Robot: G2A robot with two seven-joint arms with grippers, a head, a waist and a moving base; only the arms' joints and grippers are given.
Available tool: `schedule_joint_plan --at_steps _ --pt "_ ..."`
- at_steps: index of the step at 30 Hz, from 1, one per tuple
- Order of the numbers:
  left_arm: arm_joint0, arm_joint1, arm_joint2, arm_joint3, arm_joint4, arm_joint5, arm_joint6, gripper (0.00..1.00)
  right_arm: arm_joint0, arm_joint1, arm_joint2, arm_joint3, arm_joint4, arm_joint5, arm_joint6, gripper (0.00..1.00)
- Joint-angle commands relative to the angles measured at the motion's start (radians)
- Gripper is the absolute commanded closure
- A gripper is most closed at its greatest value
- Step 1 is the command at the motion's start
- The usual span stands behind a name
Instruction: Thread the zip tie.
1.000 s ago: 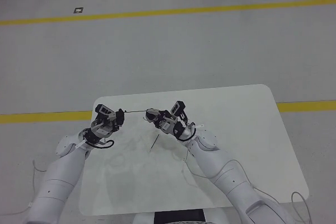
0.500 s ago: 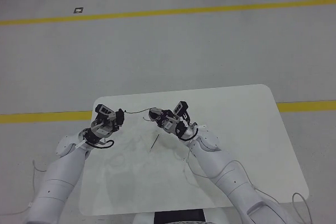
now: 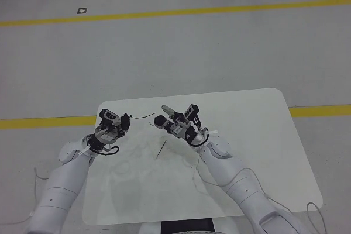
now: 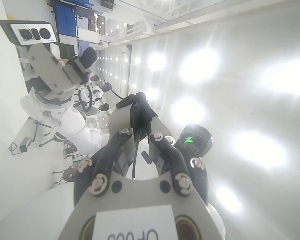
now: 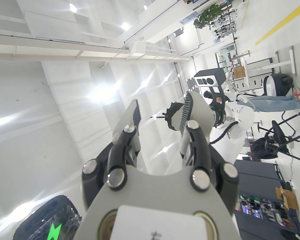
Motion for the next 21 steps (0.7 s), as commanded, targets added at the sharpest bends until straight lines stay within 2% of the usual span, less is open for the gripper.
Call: schedule_joint_plan --at_steps 1,2,4,8,17,21 --pt "0.001 0.0 0.001 -0.006 0.001 0.002 0.012 1.0 -0.003 0.002 0.004 -0.008 -0.014 -0.006 -0.02 0.0" --pt "0.004 -0.001 0.002 -0.019 0.005 0.005 0.021 1.0 -0.008 0.004 0.007 -0.018 -0.037 -0.014 -0.039 0.0" --pt "0.008 0.002 -0.005 -0.042 0.021 0.0 -0.002 1.0 -0.019 0.014 0.024 -0.046 -0.114 -0.044 -0.09 0.0" --pt "0.026 0.011 -0.006 -0.109 0.025 0.008 -0.002 1.0 -0.051 0.032 0.063 -0.109 -0.194 -0.063 -0.141 0.0" --pt "0.066 0.046 0.017 -0.261 0.034 -0.003 -0.002 1.0 -0.117 0.061 0.149 -0.234 -0.287 -0.092 -0.225 0.0" --pt "0.067 0.047 0.017 -0.265 0.035 -0.004 -0.002 1.0 -0.121 0.062 0.152 -0.24 -0.292 -0.093 -0.23 0.0"
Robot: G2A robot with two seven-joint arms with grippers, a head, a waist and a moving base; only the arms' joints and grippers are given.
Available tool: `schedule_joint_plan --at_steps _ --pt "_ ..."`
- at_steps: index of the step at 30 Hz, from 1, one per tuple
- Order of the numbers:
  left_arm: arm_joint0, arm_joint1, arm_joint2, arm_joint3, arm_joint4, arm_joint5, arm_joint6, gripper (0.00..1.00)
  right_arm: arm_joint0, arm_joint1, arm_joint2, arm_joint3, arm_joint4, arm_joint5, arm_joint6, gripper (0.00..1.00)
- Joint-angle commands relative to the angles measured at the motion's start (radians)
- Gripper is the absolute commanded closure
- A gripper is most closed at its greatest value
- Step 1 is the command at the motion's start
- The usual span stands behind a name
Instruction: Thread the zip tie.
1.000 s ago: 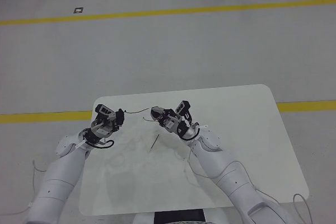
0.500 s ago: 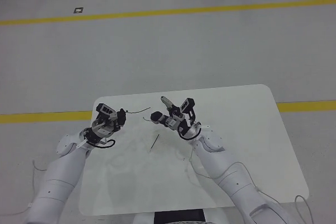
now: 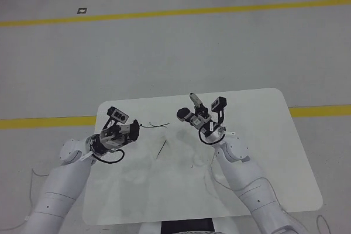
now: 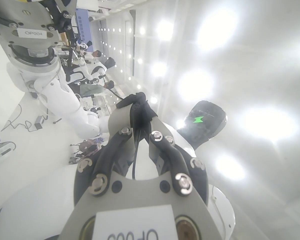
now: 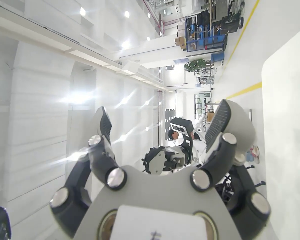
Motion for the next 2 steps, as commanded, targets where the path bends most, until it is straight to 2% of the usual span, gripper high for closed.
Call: schedule_joint_plan --at_steps 1,2 --pt "0.0 0.0 0.0 0.001 0.0 0.0 0.0 1.0 0.001 0.0 -0.001 0.001 0.0 0.0 0.001 0.0" --pt "0.0 0.0 0.0 0.001 0.0 0.0 0.0 1.0 0.001 0.0 -0.001 0.001 0.0 0.0 0.001 0.0"
